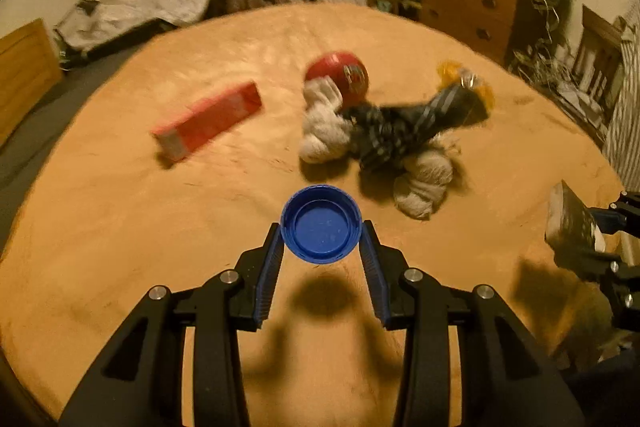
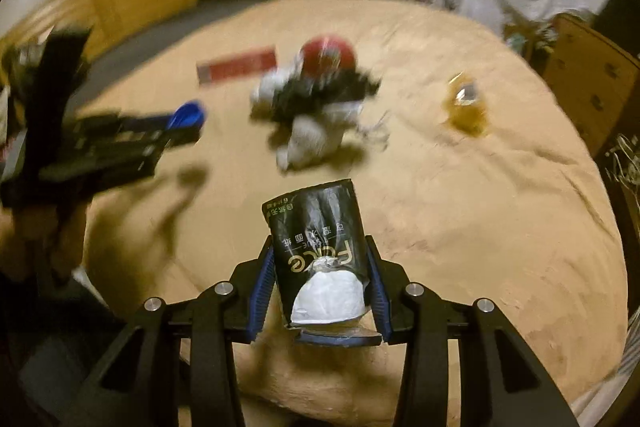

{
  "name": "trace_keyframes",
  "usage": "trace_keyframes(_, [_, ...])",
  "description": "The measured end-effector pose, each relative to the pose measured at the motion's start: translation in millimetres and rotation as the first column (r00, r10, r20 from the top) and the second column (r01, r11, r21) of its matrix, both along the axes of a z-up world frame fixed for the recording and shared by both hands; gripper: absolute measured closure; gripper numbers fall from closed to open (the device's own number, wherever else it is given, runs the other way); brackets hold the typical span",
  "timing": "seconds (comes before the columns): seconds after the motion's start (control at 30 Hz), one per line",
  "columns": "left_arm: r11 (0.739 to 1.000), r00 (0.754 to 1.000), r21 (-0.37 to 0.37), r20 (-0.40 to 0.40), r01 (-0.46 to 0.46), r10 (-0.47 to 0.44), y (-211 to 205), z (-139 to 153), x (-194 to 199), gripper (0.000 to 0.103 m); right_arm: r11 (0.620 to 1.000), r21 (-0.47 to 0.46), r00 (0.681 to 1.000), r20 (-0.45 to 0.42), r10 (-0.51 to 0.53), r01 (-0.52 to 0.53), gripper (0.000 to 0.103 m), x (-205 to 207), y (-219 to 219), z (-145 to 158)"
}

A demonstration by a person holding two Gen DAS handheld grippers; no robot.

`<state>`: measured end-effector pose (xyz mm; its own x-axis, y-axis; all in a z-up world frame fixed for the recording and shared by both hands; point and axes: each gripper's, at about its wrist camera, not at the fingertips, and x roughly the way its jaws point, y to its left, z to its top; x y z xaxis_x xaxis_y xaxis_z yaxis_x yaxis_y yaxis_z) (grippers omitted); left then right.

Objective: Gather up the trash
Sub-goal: 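Grasp the blue bottle cap with the left tool while the right tool holds the black packet, then carry the blue cap and black packet in both tools over the bucket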

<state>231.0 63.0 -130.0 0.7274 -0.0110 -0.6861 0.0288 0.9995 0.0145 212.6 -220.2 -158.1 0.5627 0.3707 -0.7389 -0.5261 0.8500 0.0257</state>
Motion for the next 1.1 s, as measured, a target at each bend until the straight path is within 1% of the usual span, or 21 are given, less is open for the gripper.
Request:
trace_keyframes(0.1, [0.999, 0.996, 0.012, 0.072, -0.046, 0.045, -5.3, 26.3, -25.2, 0.066, 0.996, 0.079, 0.996, 0.071, -0.045, 0.039, 0.060, -18.1, -3.5, 22.1])
trace_keyframes(0.13, [0.998, 0.995, 0.010, 0.089, -0.055, 0.053, -5.8, 32.9, -31.1, 0.066, 0.994, 0.098, 0.995, 0.082, -0.054, 0.045, 0.060, -16.3, -1.2, 27.5])
trace_keyframes(0.17, [0.997, 0.990, 0.013, 0.120, -0.075, 0.073, -8.3, 44.2, -41.5, 0.066, 0.991, 0.120, 0.992, 0.102, -0.068, 0.055, 0.060, -19.8, -0.7, 34.2])
trace_keyframes(0.23, [0.995, 0.984, 0.012, 0.155, -0.095, 0.092, -10.8, 56.9, -53.6, 0.066, 0.986, 0.149, 0.984, 0.150, -0.091, 0.069, 0.060, -28.0, 0.1, 47.8])
trace_keyframes(0.27, [0.994, 0.977, 0.012, 0.186, -0.112, 0.108, -13.3, 66.5, -63.0, 0.065, 0.984, 0.162, 0.980, 0.173, -0.102, 0.074, 0.060, -33.3, 0.4, 54.7])
trace_keyframes(0.3, [0.993, 0.973, 0.010, 0.200, -0.118, 0.114, -14.2, 70.9, -65.7, 0.065, 0.982, 0.173, 0.976, 0.190, -0.110, 0.077, 0.060, -37.3, 0.3, 60.8])
trace_keyframes(0.4, [0.986, 0.952, 0.008, 0.261, -0.165, 0.157, -17.3, 87.5, -80.8, 0.065, 0.974, 0.206, 0.957, 0.252, -0.144, 0.092, 0.059, -52.5, -1.1, 81.8])
trace_keyframes(0.5, [0.980, 0.934, -0.005, 0.301, -0.198, 0.190, -20.0, 98.6, -93.3, 0.065, 0.968, 0.228, 0.937, 0.302, -0.174, 0.106, 0.059, -67.6, -3.4, 98.2])
trace_keyframes(0.6, [0.975, 0.914, -0.002, 0.347, -0.221, 0.208, -28.3, 107.1, -104.9, 0.065, 0.961, 0.251, 0.921, 0.333, -0.201, 0.119, 0.059, -82.6, -7.2, 112.0])
trace_keyframes(0.67, [0.976, 0.909, 0.000, 0.363, -0.219, 0.204, -34.2, 110.6, -109.4, 0.065, 0.958, 0.259, 0.910, 0.353, -0.215, 0.125, 0.059, -92.8, -9.1, 121.0])
trace_keyframes(0.8, [0.977, 0.907, 0.001, 0.371, -0.215, 0.200, -41.8, 112.9, -112.1, 0.065, 0.956, 0.263, 0.902, 0.368, -0.224, 0.130, 0.059, -106.9, -13.7, 129.2])
trace_keyframes(0.97, [0.978, 0.908, -0.004, 0.370, -0.210, 0.196, -46.9, 116.1, -114.1, 0.065, 0.956, 0.263, 0.903, 0.366, -0.224, 0.131, 0.059, -115.6, -14.8, 131.9])
trace_keyframes(1.1, [0.978, 0.909, -0.001, 0.369, -0.208, 0.193, -49.8, 116.6, -116.3, 0.065, 0.956, 0.263, 0.904, 0.366, -0.223, 0.129, 0.059, -114.5, -14.5, 131.9])
